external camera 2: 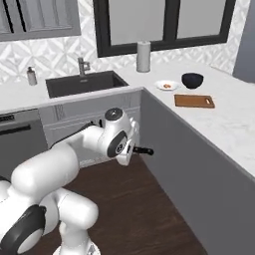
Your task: Pick up the knife from the drawer and place it on the cutting board. Then place the meat from the plate to the cutting board.
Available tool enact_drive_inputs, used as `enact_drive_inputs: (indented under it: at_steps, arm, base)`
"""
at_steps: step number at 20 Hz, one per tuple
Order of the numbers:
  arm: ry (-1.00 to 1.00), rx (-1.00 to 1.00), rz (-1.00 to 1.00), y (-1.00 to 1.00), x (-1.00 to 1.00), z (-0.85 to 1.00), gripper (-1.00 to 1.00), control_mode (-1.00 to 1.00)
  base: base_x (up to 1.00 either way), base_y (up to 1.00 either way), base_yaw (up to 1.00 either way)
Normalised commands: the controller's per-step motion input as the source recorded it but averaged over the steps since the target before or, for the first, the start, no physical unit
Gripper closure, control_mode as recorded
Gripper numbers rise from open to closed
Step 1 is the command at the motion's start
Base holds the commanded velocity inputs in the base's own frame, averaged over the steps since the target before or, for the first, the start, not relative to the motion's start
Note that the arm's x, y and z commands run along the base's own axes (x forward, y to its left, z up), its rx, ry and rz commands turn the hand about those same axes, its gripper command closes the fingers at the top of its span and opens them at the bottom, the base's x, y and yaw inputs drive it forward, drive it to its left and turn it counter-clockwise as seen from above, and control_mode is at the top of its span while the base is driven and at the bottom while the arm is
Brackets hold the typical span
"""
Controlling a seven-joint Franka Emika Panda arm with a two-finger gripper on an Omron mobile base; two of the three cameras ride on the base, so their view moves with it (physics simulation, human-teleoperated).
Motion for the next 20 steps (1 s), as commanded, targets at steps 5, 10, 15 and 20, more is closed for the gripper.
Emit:
enact_drive_inputs:
  at_steps: [5,10,15,20]
  arm:
    - [0.00,0.00,0.00,0.00,0.00,0.00,1.00,1.00]
    - [0.00,0.00,0.00,0.00,0.00,0.00,1.00,1.00]
    - [0.00,0.00,0.00,0.00,0.00,0.00,1.00,1.00]
    - [0.00,0.00,0.00,0.00,0.00,0.00,1.00,1.00]
  base:
    - [0.97,0.43,-0.75]
    - [0.78,0.94,-0.66]
    - [0.55,1.00,-0.62]
    - [0.52,1.00,-0.57]
